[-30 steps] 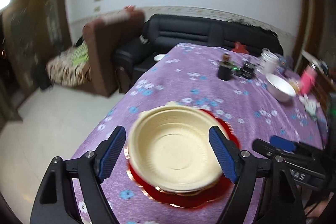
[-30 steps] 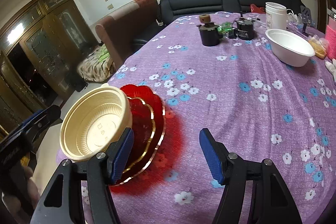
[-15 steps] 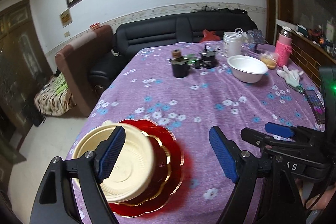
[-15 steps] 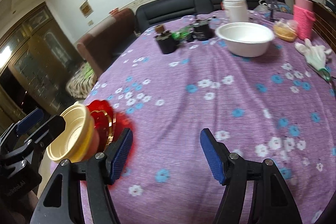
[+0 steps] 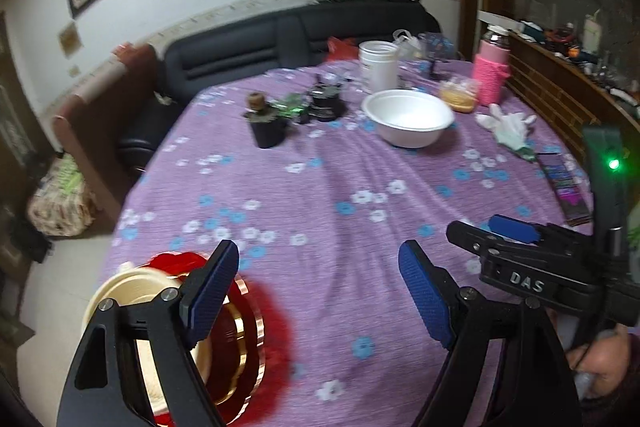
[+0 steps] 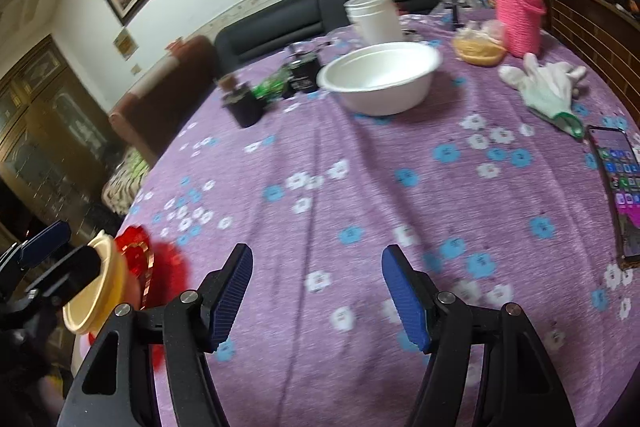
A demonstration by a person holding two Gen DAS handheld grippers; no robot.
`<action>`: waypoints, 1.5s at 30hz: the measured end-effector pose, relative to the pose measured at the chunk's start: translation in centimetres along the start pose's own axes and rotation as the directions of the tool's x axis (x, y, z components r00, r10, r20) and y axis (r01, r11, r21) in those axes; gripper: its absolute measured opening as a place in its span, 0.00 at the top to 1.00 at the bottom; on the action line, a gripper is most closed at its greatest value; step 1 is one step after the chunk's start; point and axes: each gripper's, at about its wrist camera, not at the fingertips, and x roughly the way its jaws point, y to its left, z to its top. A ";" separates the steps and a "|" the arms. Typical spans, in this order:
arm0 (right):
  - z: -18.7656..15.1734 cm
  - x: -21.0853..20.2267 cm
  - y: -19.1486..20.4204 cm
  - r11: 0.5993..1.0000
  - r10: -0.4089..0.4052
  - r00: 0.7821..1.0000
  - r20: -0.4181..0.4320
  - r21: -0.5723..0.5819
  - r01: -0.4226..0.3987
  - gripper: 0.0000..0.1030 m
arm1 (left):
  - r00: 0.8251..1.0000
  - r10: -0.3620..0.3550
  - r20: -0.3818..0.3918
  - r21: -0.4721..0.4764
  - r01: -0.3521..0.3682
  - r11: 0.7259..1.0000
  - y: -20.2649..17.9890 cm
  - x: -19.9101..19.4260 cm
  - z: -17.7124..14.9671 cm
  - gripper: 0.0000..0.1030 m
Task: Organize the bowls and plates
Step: 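Move the right gripper toward the white foam bowl, then grasp the rim of the white foam bowl with the right gripper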
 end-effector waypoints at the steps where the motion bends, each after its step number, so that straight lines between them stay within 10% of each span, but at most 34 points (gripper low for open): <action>1: 0.2 0.0 -0.6 1.000 -0.010 1.000 0.004 0.010 0.010 0.31 | 1.000 -0.023 -0.011 -0.001 0.023 1.000 0.0 0.3 0.7 0.21; 15: 6.3 0.4 -8.9 0.976 -0.133 0.987 0.086 0.182 0.115 0.31 | 0.994 -0.101 -0.052 -0.023 0.100 0.995 -0.5 5.4 9.3 0.21; 22: 10.7 3.4 -10.9 0.952 -0.087 0.987 0.135 0.303 0.042 0.31 | 0.983 -0.138 -0.124 -0.110 0.124 0.986 -0.1 12.0 15.3 0.21; 34: 12.8 10.7 -11.3 0.945 -0.002 0.987 0.163 0.322 -0.052 0.31 | 0.935 -0.282 -0.216 -0.265 0.222 0.938 0.1 22.2 15.1 0.21; 45: 13.0 12.4 -11.4 0.951 0.051 0.992 0.120 0.296 -0.084 0.75 | 0.908 -0.340 -0.247 -0.337 0.248 0.908 -2.4 28.7 15.6 0.22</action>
